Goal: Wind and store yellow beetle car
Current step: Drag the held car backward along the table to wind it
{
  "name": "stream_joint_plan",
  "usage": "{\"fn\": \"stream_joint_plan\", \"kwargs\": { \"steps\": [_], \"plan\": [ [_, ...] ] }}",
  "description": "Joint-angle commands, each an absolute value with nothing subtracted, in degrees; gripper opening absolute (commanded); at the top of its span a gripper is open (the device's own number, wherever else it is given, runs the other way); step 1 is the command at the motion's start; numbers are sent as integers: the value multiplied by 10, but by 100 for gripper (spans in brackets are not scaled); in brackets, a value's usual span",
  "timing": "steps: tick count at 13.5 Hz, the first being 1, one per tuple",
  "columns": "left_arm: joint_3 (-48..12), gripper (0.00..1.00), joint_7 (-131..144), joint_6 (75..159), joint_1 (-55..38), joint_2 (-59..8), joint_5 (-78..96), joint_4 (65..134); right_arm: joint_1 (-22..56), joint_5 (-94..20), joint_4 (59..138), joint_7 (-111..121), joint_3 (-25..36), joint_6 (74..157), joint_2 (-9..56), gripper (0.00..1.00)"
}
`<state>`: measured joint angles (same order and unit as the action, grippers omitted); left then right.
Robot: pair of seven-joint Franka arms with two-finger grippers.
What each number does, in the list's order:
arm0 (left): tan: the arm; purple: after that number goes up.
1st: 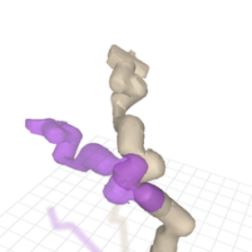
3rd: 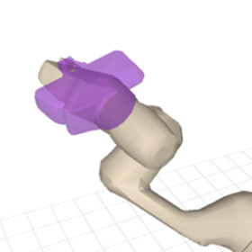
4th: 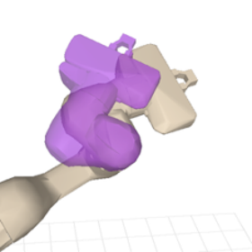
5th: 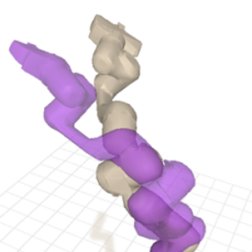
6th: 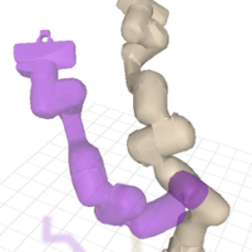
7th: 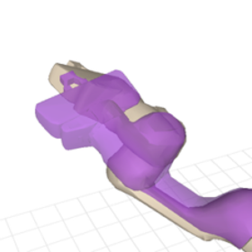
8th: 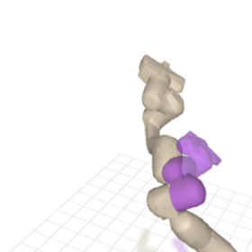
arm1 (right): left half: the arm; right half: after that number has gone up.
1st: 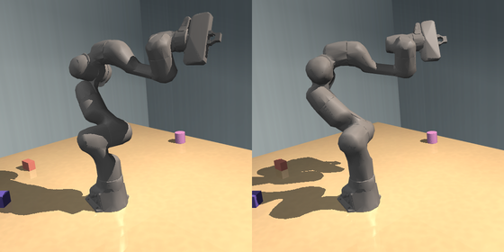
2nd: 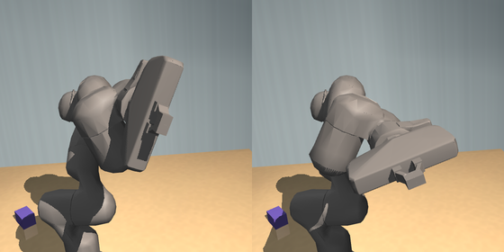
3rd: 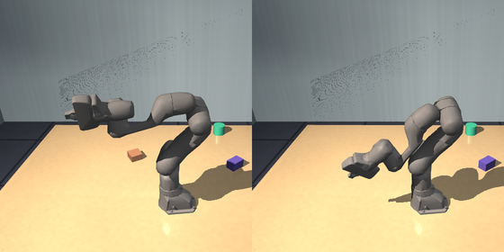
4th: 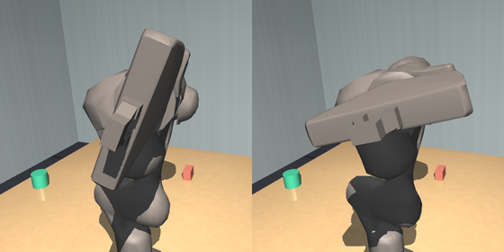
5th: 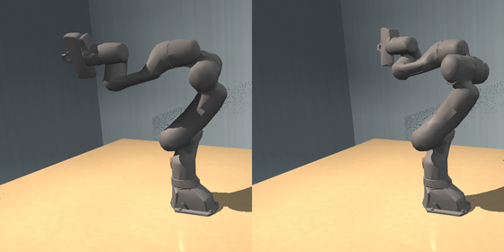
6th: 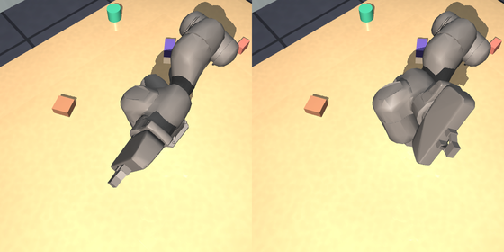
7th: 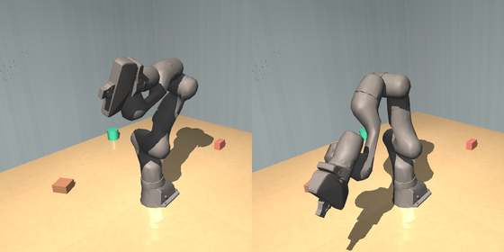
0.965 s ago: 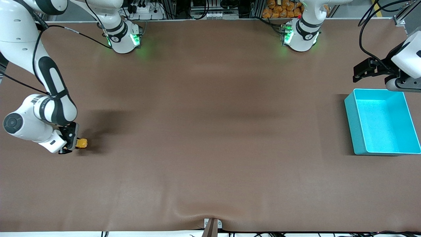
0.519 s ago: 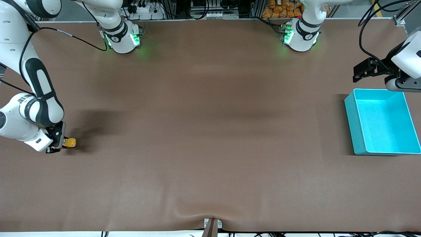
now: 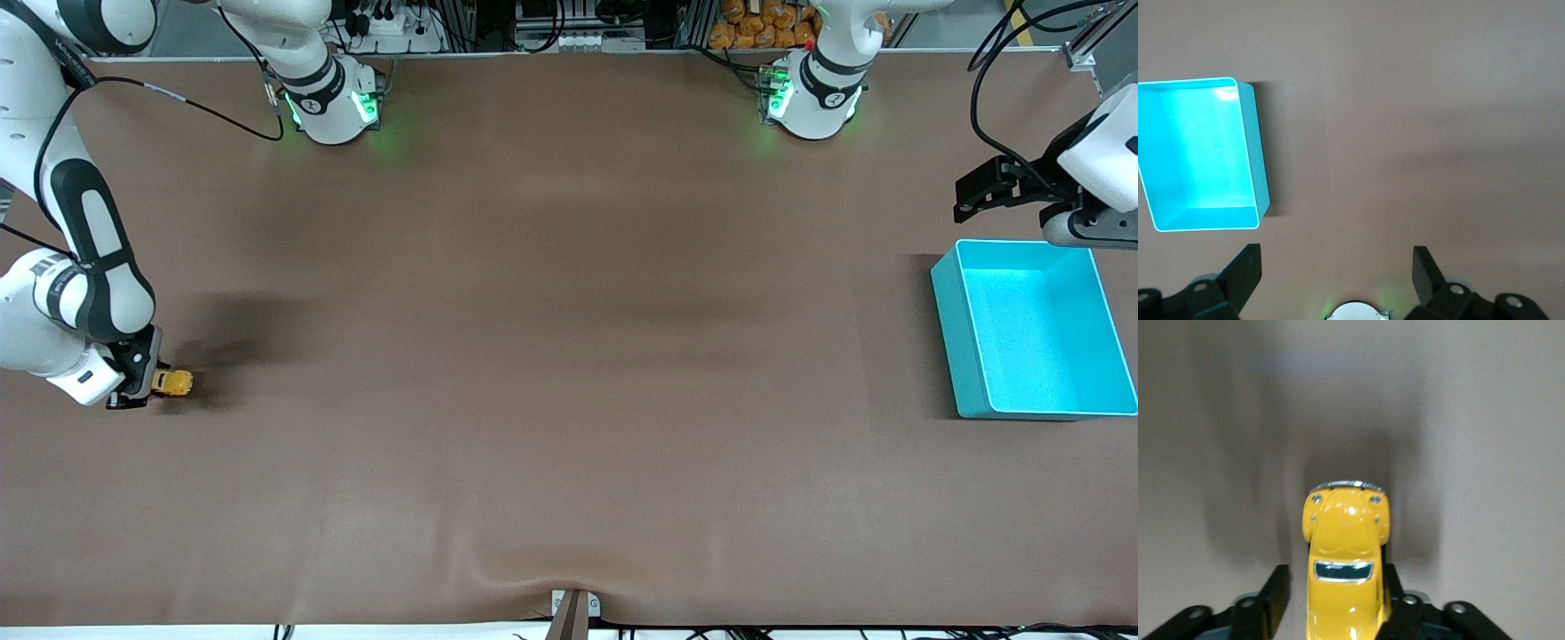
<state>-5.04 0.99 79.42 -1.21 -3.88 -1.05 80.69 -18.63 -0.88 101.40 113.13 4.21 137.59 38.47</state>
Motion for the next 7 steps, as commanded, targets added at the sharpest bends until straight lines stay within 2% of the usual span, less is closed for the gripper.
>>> {"fn": "stream_joint_plan", "kwargs": {
  "steps": [1, 7],
  "plan": [
    [-50, 100, 18, 795, -11, -33, -5, 808, -196, -12, 949, 1143, 28, 1299, 396, 100],
    [-50, 100, 18, 795, -11, -33, -5, 809, -189, -11, 926, 1143, 26, 1280, 390, 100]
  ]
}}
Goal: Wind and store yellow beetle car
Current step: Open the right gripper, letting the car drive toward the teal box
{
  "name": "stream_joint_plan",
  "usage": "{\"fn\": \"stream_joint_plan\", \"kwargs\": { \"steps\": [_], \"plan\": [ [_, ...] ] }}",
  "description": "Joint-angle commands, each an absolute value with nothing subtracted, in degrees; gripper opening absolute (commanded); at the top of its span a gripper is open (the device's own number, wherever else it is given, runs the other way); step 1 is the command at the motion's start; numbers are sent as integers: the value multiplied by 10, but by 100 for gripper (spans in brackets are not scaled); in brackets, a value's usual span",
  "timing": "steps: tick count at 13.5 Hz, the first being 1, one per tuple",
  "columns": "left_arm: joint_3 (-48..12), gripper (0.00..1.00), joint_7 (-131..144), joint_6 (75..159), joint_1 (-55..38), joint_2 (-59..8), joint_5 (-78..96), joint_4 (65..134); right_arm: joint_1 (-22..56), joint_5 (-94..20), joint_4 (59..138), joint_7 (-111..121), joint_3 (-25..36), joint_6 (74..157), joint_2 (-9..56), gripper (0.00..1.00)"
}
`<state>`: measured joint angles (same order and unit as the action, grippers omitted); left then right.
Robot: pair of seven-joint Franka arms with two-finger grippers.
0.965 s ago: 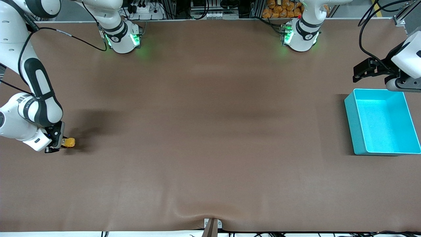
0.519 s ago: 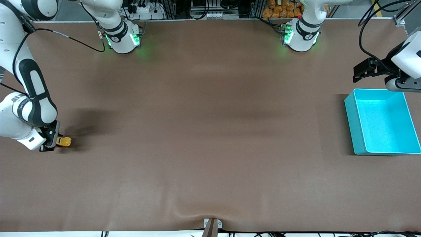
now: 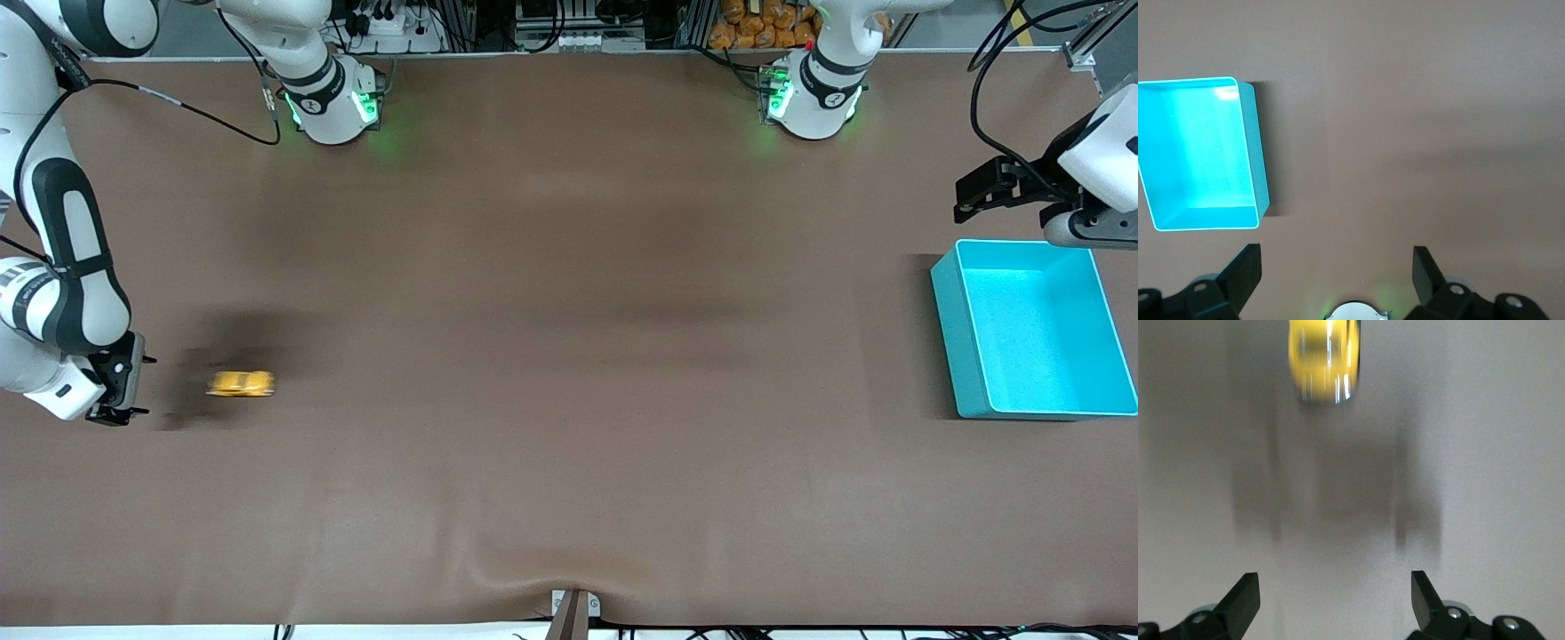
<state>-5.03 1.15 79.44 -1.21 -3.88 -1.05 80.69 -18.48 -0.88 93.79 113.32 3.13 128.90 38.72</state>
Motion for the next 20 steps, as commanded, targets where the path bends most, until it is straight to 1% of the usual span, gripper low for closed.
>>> {"fn": "stream_joint_plan", "kwargs": {
  "steps": [1, 7, 20],
  "plan": [
    [-50, 100, 18, 795, -11, -33, -5, 809, -188, -11, 925, 1143, 26, 1277, 387, 100],
    [-50, 100, 18, 795, -11, -37, -6, 811, -180, -11, 925, 1138, 25, 1252, 374, 100],
    [-50, 100, 18, 796, -10, -38, -6, 817, -180, -12, 925, 1137, 25, 1240, 375, 100]
  ]
}}
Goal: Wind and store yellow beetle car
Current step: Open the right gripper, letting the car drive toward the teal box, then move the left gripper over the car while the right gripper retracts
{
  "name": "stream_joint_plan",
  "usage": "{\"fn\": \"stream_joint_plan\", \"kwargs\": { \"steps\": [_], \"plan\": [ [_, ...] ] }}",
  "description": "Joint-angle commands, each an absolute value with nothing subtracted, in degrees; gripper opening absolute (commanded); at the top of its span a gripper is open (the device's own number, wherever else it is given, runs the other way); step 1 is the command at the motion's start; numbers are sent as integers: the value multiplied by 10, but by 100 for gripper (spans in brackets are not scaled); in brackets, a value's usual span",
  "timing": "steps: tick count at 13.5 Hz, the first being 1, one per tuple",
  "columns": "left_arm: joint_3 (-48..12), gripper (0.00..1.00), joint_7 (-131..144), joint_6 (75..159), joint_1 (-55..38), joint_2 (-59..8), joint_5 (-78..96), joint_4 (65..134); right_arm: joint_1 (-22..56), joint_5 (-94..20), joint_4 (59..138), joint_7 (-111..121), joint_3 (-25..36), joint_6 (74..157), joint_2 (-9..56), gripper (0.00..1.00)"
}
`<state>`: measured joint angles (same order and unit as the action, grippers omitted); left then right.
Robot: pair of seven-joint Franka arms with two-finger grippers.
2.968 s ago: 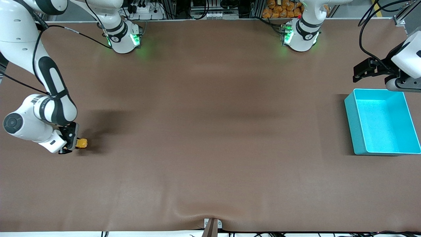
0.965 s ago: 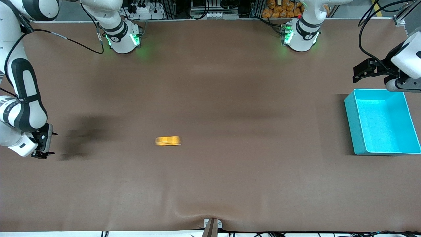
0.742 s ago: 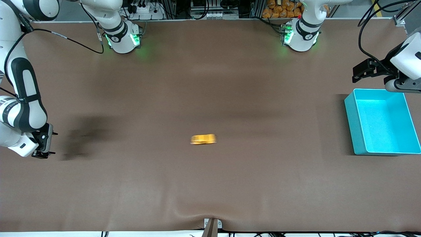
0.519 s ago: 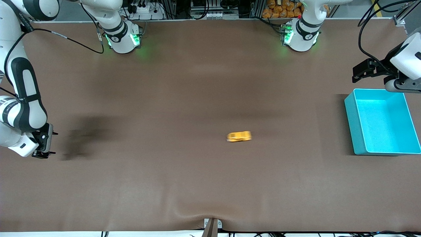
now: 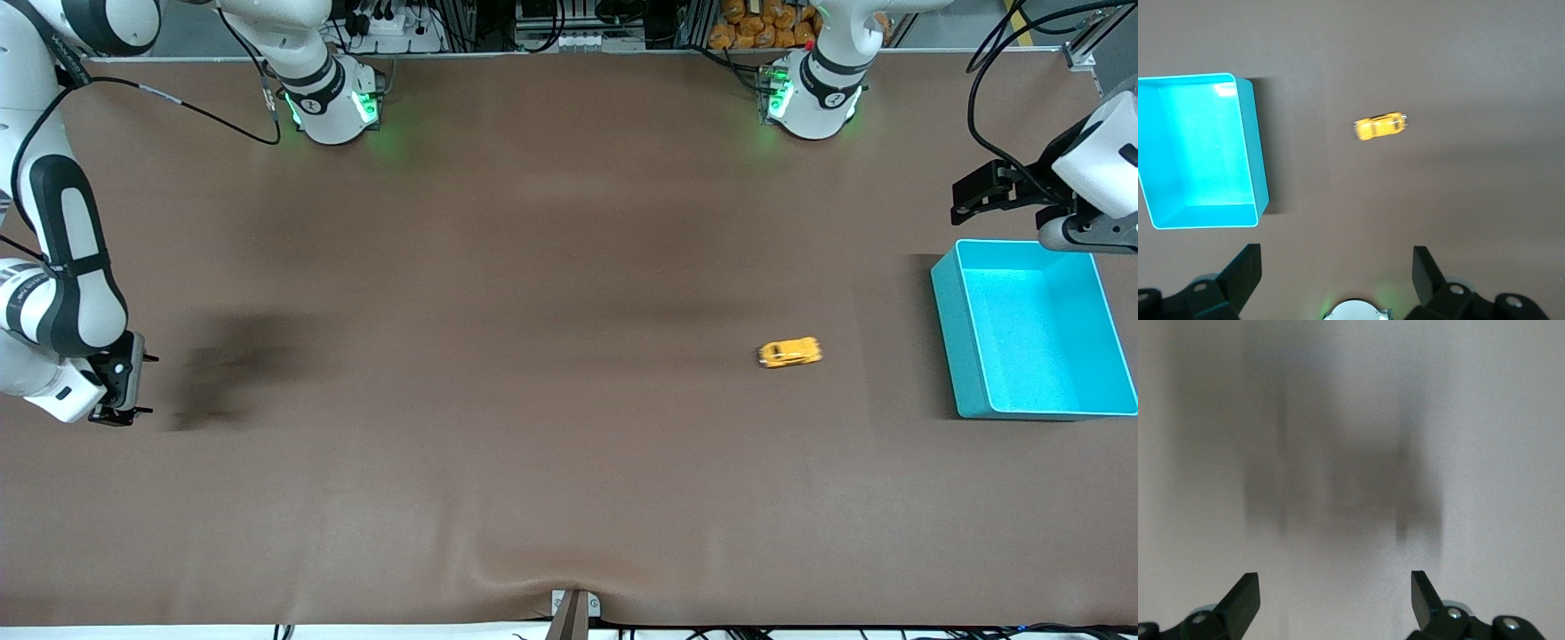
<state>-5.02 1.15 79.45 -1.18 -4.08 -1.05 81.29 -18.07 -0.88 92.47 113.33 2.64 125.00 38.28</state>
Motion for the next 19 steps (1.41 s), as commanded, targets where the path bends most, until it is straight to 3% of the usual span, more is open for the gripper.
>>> {"fn": "stream_joint_plan", "kwargs": {
  "steps": [1, 8, 11, 16, 19],
  "plan": [
    [-50, 100, 18, 796, -10, -38, -6, 818, -180, -12, 925, 1137, 25, 1240, 374, 100],
    [-50, 100, 18, 796, -6, -39, -6, 851, -179, -12, 925, 1134, 25, 1231, 372, 100],
    [-49, 100, 27, 800, 3, -40, -9, 898, -174, -12, 926, 1118, 25, 1216, 358, 100],
    [-52, 100, 272, 893, 7, -68, -26, 976, -162, -12, 929, 1035, 25, 1155, 320, 100],
    [-52, 100, 449, 1022, 8, -88, -26, 1045, -161, -11, 931, 969, 26, 1126, 288, 100]
  ]
}}
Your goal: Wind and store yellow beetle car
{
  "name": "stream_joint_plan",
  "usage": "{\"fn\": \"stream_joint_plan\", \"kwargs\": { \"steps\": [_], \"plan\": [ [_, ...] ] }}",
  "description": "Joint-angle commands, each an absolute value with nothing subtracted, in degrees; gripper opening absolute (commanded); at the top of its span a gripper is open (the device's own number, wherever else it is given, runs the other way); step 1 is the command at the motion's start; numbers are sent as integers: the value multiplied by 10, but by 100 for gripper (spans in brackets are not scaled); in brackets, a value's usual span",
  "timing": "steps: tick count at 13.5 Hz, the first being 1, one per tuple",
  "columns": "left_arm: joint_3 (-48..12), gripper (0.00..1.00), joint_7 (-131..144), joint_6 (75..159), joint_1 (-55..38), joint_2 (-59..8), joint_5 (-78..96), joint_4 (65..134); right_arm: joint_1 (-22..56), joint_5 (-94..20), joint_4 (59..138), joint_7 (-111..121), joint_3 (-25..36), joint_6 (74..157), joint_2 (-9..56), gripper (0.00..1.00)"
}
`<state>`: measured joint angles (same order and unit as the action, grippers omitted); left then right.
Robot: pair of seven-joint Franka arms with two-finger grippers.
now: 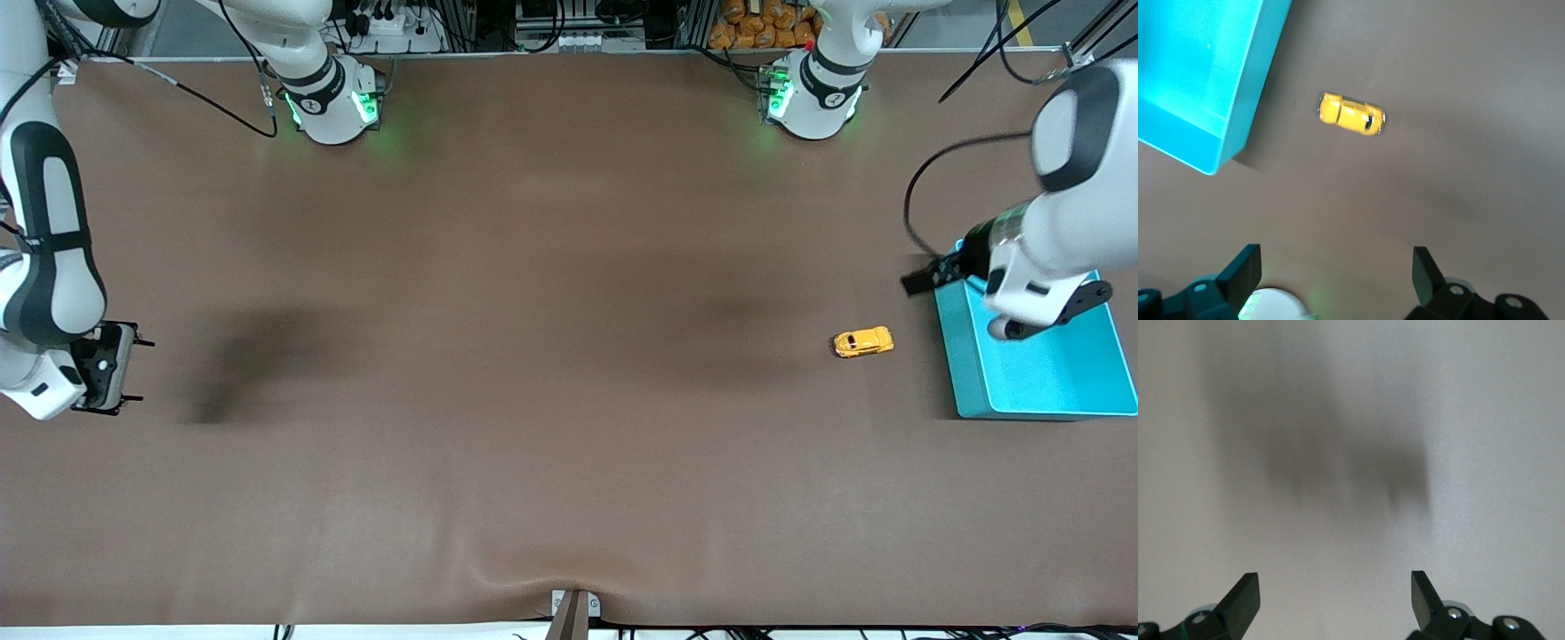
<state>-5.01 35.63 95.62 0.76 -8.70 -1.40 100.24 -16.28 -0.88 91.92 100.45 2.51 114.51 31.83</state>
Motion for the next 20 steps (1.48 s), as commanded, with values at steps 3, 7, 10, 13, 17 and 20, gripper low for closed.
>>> {"fn": "stream_joint_plan", "kwargs": {
  "steps": [3, 7, 10, 13, 17, 20],
  "plan": [
    [-52, 100, 573, 1140, 14, -101, -26, 1115, -160, -12, 931, 903, 25, 1087, 249, 100],
    [-52, 100, 729, 1190, 14, -148, -53, 1128, -144, -11, 931, 805, 27, 1002, 169, 100],
    [-52, 100, 858, 1227, 14, -191, -112, 1129, -146, -4, 931, 771, 29, 963, 124, 100],
    [-52, 100, 879, 1256, 16, -199, -115, 1142, -147, -3, 931, 719, 29, 923, 80, 100],
    [-52, 100, 879, 1320, 33, -232, -115, 1154, -121, -3, 933, 594, 31, 876, 25, 100],
    [-53, 100, 879, 1335, 45, -235, -116, 1170, -69, -3, 933, 470, 54, 846, -7, 100]
  ]
}}
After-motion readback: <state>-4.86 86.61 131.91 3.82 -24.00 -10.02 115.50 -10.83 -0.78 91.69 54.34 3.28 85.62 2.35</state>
